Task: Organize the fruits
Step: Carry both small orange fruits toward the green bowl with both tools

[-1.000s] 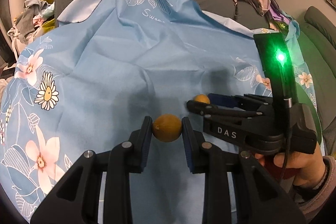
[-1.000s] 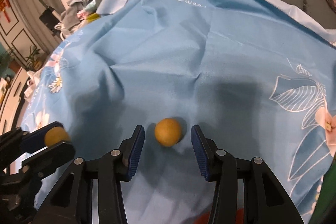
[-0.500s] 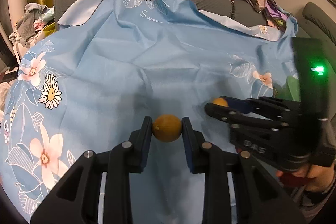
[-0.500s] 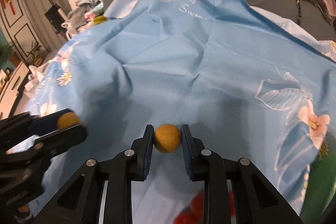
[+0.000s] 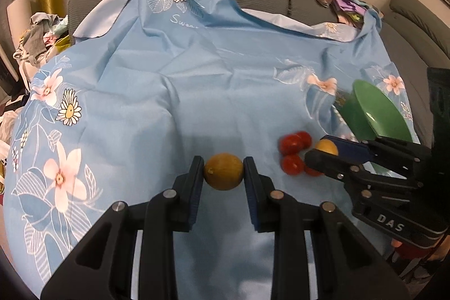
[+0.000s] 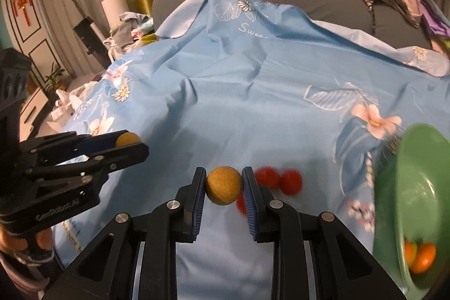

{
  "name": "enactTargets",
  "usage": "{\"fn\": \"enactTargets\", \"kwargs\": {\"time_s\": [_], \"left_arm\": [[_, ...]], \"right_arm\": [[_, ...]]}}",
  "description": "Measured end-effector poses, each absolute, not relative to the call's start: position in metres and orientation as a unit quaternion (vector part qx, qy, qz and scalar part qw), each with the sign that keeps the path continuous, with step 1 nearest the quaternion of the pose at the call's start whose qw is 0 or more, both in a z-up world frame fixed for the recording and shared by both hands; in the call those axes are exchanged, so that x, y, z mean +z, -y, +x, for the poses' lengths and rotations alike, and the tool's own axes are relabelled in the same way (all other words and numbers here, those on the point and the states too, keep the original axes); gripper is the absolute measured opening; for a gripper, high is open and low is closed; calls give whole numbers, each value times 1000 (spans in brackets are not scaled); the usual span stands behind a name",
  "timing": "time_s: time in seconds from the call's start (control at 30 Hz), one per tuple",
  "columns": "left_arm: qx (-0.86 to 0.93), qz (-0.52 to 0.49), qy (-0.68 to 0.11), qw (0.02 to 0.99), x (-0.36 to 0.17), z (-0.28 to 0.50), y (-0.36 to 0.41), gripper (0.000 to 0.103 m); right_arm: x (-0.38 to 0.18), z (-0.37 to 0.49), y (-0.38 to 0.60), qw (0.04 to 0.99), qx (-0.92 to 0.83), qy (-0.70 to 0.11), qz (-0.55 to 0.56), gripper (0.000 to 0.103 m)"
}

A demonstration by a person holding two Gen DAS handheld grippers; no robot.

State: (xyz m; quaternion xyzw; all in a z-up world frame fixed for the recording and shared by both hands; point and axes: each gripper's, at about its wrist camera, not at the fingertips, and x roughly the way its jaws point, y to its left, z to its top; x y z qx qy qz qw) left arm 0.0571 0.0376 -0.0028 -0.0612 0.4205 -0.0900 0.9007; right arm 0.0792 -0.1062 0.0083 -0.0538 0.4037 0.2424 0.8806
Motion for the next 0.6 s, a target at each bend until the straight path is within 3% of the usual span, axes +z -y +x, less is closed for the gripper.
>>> {"fn": "enactTargets", "kwargs": {"time_s": [0.6], "left_arm": [[-122, -18, -408, 904, 20, 6, 18, 28]], "right_arm": [[28, 15, 164, 897, 233, -377, -8, 28]]}}
